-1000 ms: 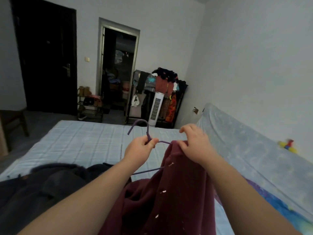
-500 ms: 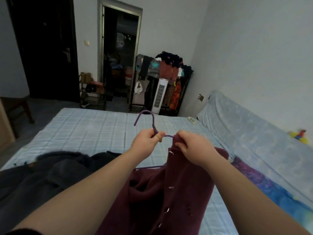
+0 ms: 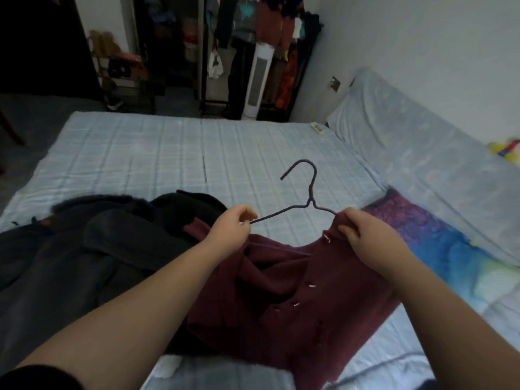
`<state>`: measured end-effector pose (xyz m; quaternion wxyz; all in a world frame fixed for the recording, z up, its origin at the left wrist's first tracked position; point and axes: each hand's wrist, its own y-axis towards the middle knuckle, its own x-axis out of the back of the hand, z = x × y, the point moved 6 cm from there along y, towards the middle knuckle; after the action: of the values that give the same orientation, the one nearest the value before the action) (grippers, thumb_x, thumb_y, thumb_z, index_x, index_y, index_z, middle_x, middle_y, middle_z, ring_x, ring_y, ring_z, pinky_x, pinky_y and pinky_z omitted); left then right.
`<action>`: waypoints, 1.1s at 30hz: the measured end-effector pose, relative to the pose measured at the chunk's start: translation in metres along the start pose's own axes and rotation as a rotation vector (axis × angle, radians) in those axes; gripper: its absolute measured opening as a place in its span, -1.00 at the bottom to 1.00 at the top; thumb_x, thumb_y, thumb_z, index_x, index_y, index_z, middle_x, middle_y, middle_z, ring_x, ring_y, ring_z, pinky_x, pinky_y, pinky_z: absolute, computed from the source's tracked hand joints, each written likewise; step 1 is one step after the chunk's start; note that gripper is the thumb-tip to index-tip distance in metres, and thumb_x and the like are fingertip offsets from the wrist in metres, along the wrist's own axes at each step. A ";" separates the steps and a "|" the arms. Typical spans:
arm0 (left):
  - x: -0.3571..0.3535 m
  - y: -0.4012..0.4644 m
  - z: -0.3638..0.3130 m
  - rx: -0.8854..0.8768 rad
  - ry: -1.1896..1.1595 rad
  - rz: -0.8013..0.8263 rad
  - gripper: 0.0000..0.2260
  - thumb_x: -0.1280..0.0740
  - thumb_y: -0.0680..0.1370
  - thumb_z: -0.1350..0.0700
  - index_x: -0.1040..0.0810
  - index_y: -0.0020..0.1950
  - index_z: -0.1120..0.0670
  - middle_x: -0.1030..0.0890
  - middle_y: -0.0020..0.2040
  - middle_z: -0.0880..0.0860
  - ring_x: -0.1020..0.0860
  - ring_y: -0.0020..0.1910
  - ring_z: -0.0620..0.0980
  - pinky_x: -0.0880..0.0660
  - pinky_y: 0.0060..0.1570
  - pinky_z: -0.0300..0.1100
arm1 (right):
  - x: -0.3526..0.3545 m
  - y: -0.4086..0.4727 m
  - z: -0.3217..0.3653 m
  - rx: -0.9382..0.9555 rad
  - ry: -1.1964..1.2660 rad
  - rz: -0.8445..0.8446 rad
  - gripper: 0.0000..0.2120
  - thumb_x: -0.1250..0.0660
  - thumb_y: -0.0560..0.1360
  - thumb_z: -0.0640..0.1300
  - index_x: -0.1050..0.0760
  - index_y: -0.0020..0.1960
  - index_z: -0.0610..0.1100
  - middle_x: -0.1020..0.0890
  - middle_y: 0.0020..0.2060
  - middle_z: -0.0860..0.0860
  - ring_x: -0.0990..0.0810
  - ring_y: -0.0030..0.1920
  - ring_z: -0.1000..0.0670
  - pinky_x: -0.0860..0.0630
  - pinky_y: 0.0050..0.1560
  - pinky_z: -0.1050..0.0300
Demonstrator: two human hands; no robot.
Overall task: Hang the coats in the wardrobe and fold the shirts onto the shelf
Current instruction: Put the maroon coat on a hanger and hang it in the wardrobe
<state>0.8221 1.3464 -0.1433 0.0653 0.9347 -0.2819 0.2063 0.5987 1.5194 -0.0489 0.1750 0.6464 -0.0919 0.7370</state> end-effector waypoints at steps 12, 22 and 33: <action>-0.169 0.042 0.094 0.141 0.191 0.273 -0.75 -0.20 0.46 0.30 -0.52 -0.05 -0.02 -0.60 -0.02 -0.01 -0.57 0.00 0.00 -0.47 0.09 -0.16 | -0.088 -0.093 -0.163 -0.396 0.043 0.139 -0.84 -0.26 0.56 -0.03 -0.46 0.13 0.09 -0.59 -0.04 0.01 -0.57 -0.03 -0.13 -0.49 -0.05 -0.04; -0.326 0.113 0.156 -0.038 0.641 0.616 -0.47 -0.16 0.52 0.32 -0.39 0.46 -0.04 -0.40 0.45 0.02 -0.35 0.42 0.04 -0.25 0.44 -0.08 | -0.191 -0.125 -0.265 -0.629 0.101 0.350 -0.80 -0.17 0.59 0.01 -0.47 0.18 0.15 -0.53 -0.02 0.09 -0.52 -0.07 -0.01 -0.50 -0.03 -0.04; -0.446 0.115 0.220 -0.108 1.069 1.064 -0.43 -0.29 0.59 -0.04 -0.15 0.56 -0.11 -0.29 0.52 0.07 -0.21 0.50 0.14 -0.10 0.47 0.18 | -0.258 -0.131 -0.306 -0.747 0.207 0.426 -0.81 -0.25 0.60 -0.09 -0.54 0.16 0.11 -0.52 -0.10 0.11 -0.46 -0.15 0.05 -0.35 -0.15 0.08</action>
<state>0.4978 1.4215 -0.5307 0.1303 0.4405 -0.6348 0.6213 0.3932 1.7152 -0.3603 0.2491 0.4282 -0.4649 0.7338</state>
